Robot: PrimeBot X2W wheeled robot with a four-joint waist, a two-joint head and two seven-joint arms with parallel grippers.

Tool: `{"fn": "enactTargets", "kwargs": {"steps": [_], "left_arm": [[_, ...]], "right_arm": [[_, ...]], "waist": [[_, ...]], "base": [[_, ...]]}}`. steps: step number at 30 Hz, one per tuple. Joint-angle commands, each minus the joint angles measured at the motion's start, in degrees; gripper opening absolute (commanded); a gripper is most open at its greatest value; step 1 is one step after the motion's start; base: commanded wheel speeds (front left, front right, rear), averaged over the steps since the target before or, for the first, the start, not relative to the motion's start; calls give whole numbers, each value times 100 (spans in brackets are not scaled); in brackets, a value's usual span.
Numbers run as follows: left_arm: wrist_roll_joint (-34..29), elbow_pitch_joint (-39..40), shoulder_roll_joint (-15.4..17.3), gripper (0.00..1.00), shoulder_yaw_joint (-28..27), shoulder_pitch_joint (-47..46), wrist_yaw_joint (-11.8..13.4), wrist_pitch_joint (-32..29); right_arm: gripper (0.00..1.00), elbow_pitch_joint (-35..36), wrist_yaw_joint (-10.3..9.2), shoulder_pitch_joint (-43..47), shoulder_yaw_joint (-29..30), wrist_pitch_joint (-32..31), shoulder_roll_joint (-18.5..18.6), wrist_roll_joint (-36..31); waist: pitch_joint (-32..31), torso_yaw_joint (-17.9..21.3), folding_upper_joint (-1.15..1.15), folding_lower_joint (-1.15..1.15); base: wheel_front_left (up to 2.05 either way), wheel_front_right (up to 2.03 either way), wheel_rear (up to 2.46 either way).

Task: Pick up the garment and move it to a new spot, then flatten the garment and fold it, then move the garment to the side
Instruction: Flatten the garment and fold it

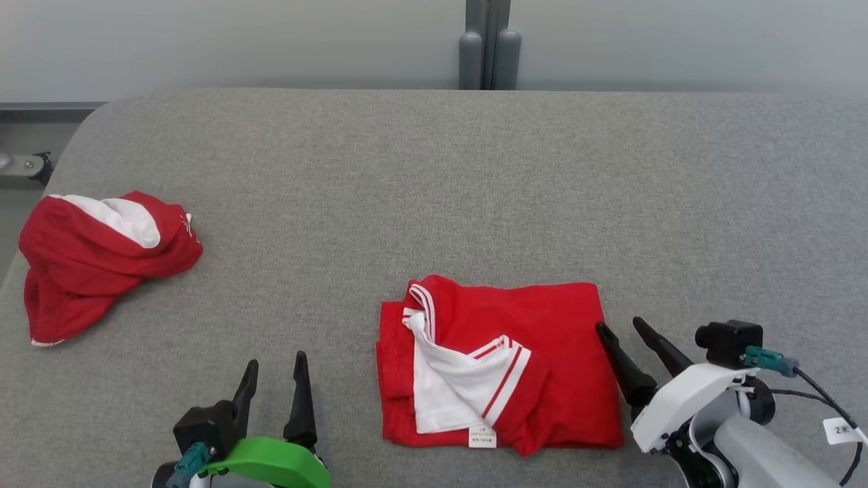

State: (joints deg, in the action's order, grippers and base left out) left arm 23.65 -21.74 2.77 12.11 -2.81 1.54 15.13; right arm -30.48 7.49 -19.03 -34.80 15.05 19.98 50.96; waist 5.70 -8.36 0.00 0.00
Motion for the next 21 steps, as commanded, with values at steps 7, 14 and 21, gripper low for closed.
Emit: {"fn": "enactTargets", "kwargs": {"steps": [7,14,21], "left_arm": [[-85,16,26,100,-23,17,-43,0],[-97,-27,26,100,-23,75,-59,0],[-60,-33,26,100,-10,121,-36,0]], "right_arm": [[100,124,-1,263,-39,14,-231,-363],[100,849,-1,432,-402,16,-177,-119],[100,1134,-1,573,-911,15,-36,105]], "waist": [[1,-80,0,0],[-40,-223,0,0],[-111,-282,0,0]], "base": [[0,0,0],[0,0,0],[0,0,0]]}}
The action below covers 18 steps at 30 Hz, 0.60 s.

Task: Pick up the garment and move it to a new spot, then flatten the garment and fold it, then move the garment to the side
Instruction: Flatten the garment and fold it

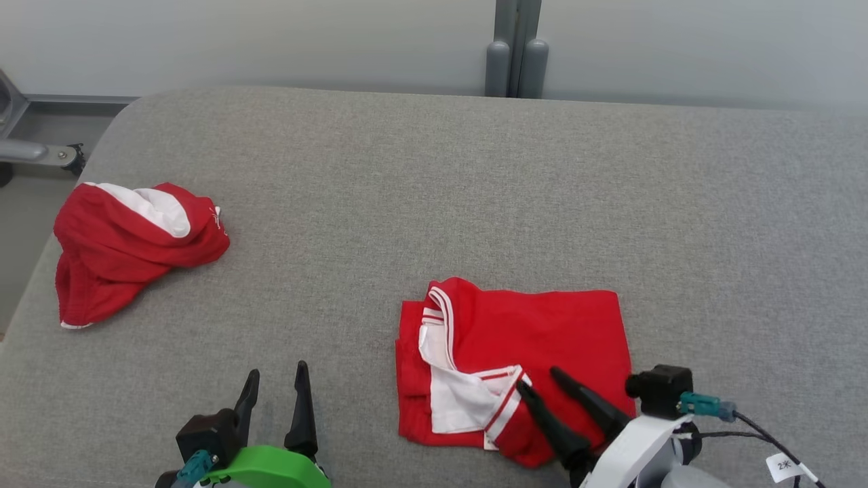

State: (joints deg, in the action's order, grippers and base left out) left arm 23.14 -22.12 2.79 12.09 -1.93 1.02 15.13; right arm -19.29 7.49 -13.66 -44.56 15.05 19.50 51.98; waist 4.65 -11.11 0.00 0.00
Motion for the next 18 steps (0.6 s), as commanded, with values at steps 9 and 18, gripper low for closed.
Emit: {"fn": "enactTargets", "kwargs": {"steps": [9,18], "left_arm": [[-1,-59,25,100,-41,72,20,0],[70,-40,25,100,-46,32,58,0]], "right_arm": [[0,-17,-1,-539,-1353,14,141,209],[100,-33,-2,-912,-1079,15,172,315]], "waist": [[-28,-13,0,0],[13,-4,0,0]], "base": [[0,0,0],[0,0,0]]}}
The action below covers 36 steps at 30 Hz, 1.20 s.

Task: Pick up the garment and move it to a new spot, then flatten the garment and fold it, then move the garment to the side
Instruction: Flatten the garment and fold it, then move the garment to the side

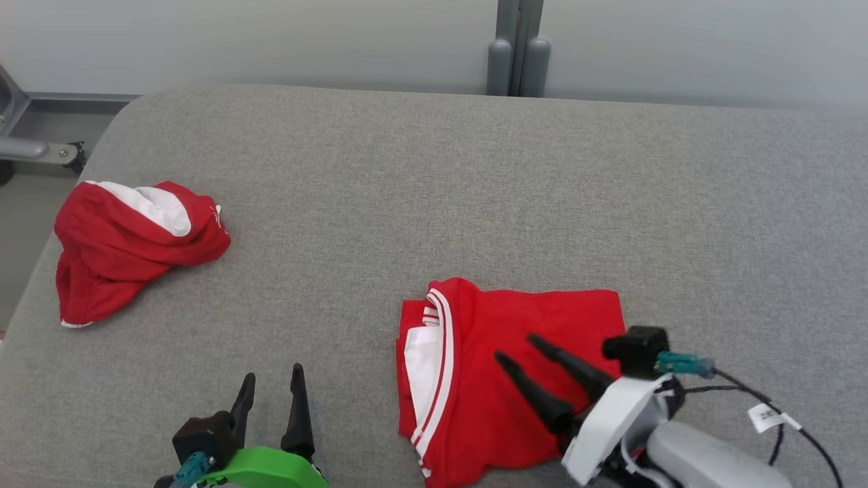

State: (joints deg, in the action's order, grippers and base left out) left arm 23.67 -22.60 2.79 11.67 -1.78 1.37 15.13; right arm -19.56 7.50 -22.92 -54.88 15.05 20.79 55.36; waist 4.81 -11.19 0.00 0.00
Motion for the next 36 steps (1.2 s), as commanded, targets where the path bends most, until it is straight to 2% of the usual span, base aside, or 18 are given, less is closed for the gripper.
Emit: {"fn": "enactTargets", "kwargs": {"steps": [1,6,10,19,22,23,24,25,30,36], "left_arm": [[18,16,25,100,-11,31,20,0],[-21,38,25,100,-38,91,35,0],[-53,51,25,100,-17,52,30,-1],[-91,61,25,100,30,-44,5,-1],[-100,56,25,100,52,-64,-4,-1],[-100,59,25,100,59,-66,-4,-1],[-98,63,25,100,62,-63,-2,-1],[-73,69,25,100,62,-57,7,-1],[-53,33,25,100,113,-78,14,-1],[-119,65,25,100,167,-69,1,-1]], "right_arm": [[100,-117,-3,76,190,14,60,-123],[100,-852,-2,390,1372,14,10,-603],[100,-1300,-2,602,1970,15,-181,-918],[100,-2106,-4,579,2178,9,-589,-1034],[100,-2255,-2,527,1930,-2,-763,-925],[82,-2280,-1,509,1825,-6,-812,-850],[29,-2295,-1,467,1741,-7,-809,-806],[0,-2304,-1,443,1635,-7,-806,-754],[0,-2341,-1,302,1438,-4,-693,-552],[0,-2209,-6,277,1771,15,-542,-606]], "waist": [[-5,15,0,0],[-27,90,0,0],[-21,121,0,0],[59,40,0,0],[73,-23,0,0],[75,-37,0,0],[71,-45,0,0],[66,-53,0,0],[26,-53,0,0],[-98,178,0,0]], "base": [[0,0,0],[0,0,0],[0,0,0],[0,0,0],[0,0,0],[0,0,0],[0,0,0],[0,0,0],[0,0,0],[0,0,0]]}}
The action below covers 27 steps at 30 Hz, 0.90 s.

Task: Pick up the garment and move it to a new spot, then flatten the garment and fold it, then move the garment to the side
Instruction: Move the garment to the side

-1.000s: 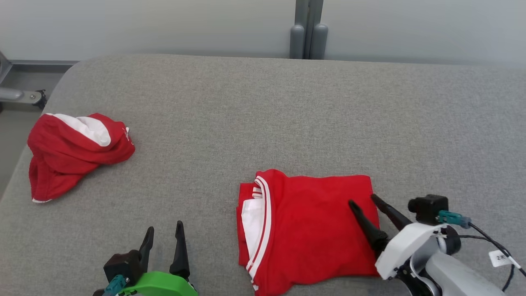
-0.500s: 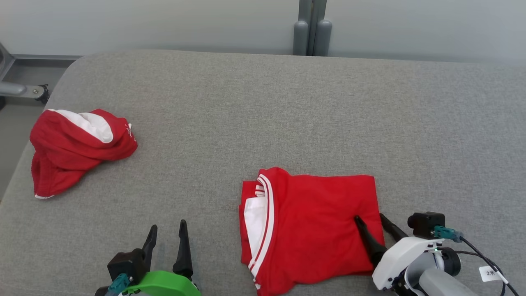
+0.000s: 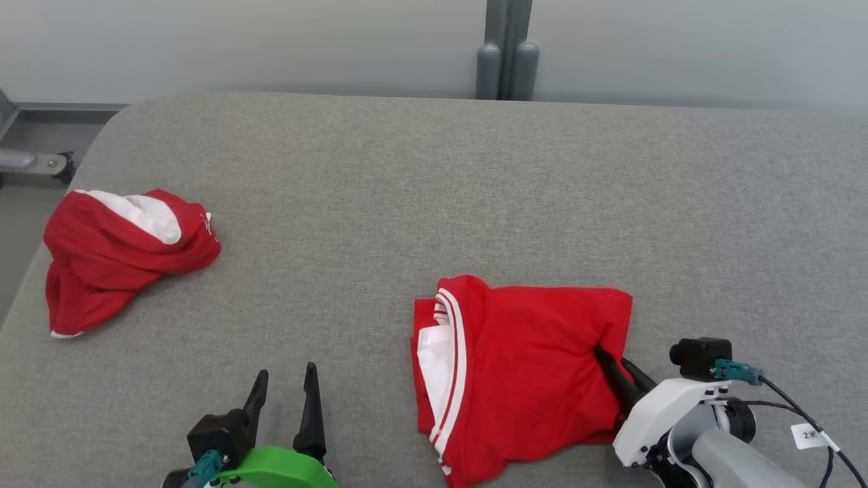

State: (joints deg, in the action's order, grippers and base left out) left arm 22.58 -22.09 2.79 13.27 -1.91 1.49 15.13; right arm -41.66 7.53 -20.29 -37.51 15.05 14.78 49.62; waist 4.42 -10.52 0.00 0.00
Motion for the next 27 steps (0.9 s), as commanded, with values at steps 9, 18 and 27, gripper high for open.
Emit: {"fn": "enactTargets", "kwargs": {"steps": [9,18,27], "left_arm": [[-183,57,24,100,197,-132,-38,-1],[-126,94,26,100,298,-242,-126,-1],[-170,195,32,100,460,-605,-230,-1]], "right_arm": [[0,-140,-9,53,264,15,13,-214],[0,-161,-9,90,224,16,-15,-147],[0,110,-8,-111,17,15,-87,-299]], "waist": [[-151,1233,0,0],[-156,2652,0,0],[320,3260,0,0]], "base": [[0,0,0],[0,0,0],[0,0,0]]}}
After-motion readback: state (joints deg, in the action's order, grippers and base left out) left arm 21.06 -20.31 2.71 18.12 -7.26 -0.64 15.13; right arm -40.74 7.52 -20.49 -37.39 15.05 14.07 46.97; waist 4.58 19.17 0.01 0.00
